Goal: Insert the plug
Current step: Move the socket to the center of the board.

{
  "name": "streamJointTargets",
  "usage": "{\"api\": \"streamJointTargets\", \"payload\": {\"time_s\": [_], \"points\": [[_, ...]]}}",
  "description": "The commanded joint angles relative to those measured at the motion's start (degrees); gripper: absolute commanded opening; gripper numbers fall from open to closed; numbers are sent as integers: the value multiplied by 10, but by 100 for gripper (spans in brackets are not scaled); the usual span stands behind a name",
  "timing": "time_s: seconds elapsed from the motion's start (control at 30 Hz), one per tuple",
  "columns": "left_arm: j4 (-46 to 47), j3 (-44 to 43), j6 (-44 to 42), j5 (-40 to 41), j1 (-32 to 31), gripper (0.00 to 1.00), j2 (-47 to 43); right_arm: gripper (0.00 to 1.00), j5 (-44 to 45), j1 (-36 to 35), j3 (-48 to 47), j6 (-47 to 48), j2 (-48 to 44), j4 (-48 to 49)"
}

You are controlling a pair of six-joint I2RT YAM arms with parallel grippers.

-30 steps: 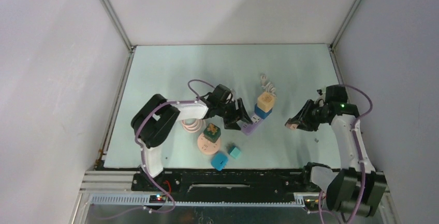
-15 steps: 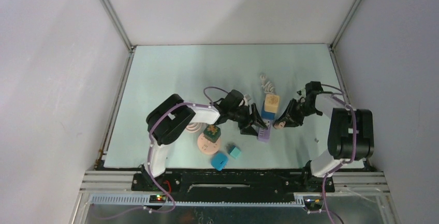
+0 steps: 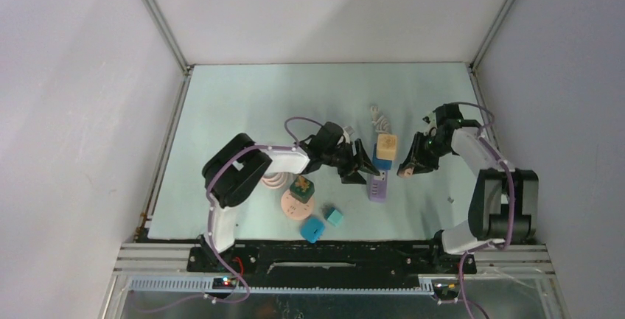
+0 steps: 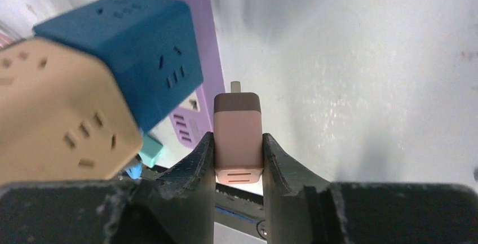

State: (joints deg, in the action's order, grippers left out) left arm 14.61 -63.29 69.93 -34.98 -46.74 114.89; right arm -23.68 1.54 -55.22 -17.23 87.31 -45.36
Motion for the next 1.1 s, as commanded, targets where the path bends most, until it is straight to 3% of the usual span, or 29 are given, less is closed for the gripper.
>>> {"api": "streamJointTargets", "payload": {"time_s": [0.0,0.3,1.07], "points": [[-52,1,-70,48,18,67,-74,0,19,-13,-18,17,-68,-67],[-50,1,-90,32,22,63,-74,0,-61,-53,-18,36,-115,-97],[-50,-18,-102,-18,26,62,-45,0,-92,-58,-40,59,19,-32]]}}
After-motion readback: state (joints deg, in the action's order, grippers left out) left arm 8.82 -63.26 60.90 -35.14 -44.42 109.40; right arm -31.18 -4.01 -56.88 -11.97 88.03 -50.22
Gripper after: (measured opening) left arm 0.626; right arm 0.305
